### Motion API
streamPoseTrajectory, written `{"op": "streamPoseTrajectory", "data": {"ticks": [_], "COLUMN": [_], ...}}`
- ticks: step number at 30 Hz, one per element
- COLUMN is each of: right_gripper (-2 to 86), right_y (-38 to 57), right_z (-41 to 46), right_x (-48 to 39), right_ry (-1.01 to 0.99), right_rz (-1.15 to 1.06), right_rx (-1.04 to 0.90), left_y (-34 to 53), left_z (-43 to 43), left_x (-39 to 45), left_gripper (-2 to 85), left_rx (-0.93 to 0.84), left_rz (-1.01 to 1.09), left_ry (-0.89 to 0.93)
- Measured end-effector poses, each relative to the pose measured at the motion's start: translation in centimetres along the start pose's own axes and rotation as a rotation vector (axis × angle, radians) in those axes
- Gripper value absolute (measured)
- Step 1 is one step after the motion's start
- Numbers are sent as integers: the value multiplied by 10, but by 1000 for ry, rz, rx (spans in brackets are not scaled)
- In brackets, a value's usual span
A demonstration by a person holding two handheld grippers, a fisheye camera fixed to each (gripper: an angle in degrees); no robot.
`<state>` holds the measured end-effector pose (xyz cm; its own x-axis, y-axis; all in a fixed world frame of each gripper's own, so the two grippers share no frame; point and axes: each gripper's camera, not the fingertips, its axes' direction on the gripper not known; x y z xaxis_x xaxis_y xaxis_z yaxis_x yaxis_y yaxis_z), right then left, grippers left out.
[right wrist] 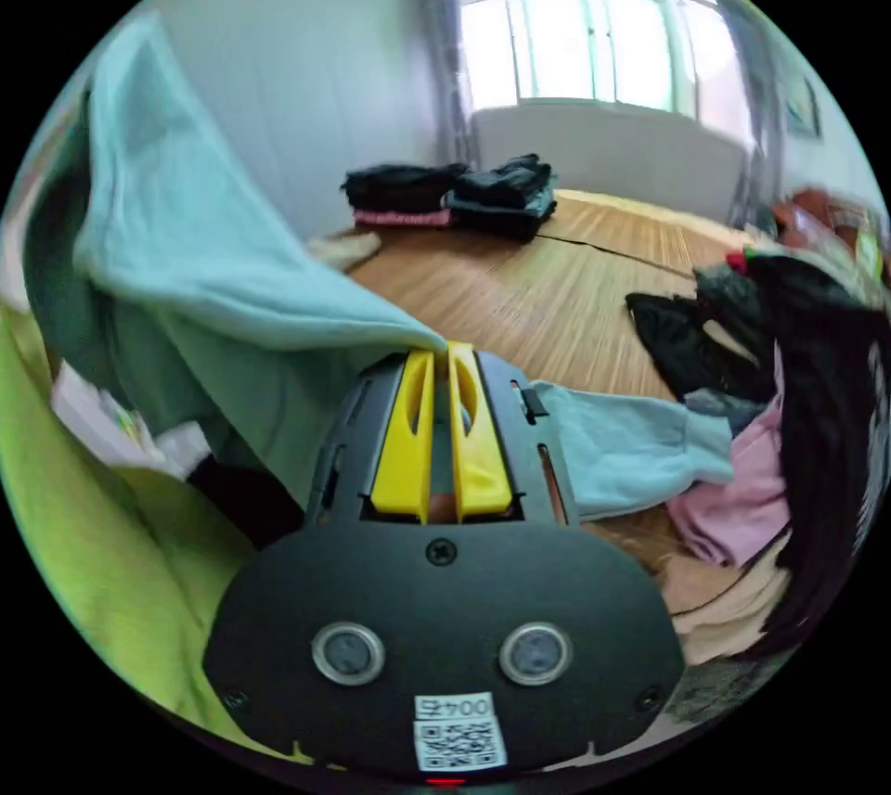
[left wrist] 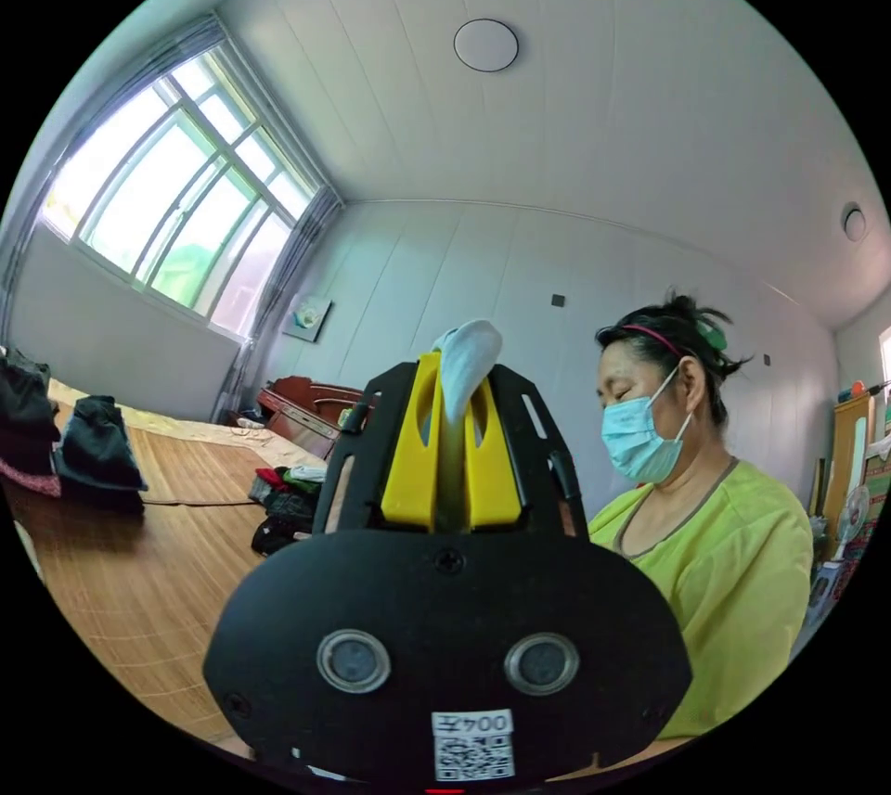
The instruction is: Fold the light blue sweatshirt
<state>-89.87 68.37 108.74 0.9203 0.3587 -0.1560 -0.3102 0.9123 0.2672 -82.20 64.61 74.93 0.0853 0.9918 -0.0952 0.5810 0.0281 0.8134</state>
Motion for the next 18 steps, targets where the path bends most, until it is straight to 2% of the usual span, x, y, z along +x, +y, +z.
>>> {"op": "streamPoseTrajectory", "data": {"ticks": [1, 3, 6, 8, 12, 18], "right_gripper": [31, 30, 25, 21, 13, 10], "right_y": [0, 2, -15, -34, -66, -84], "right_z": [-6, -43, -111, -154, -235, -304], "right_x": [16, 82, 131, 143, 120, 62], "right_ry": [-39, -174, -145, -88, 86, 297], "right_rz": [77, 382, 535, 560, 495, 449], "right_rx": [17, 157, 366, 443, 679, 863], "left_y": [-6, -18, -37, -50, -63, -55], "left_z": [-9, -23, -36, -46, -60, -43], "left_x": [12, 34, 73, 103, 137, 211], "left_gripper": [-2, -2, -2, -1, 1, 8], "left_rx": [-19, -60, -138, -170, -153, -160], "left_rz": [21, 58, 144, 205, 198, 291], "left_ry": [-42, -153, -350, -506, -614, -755]}}
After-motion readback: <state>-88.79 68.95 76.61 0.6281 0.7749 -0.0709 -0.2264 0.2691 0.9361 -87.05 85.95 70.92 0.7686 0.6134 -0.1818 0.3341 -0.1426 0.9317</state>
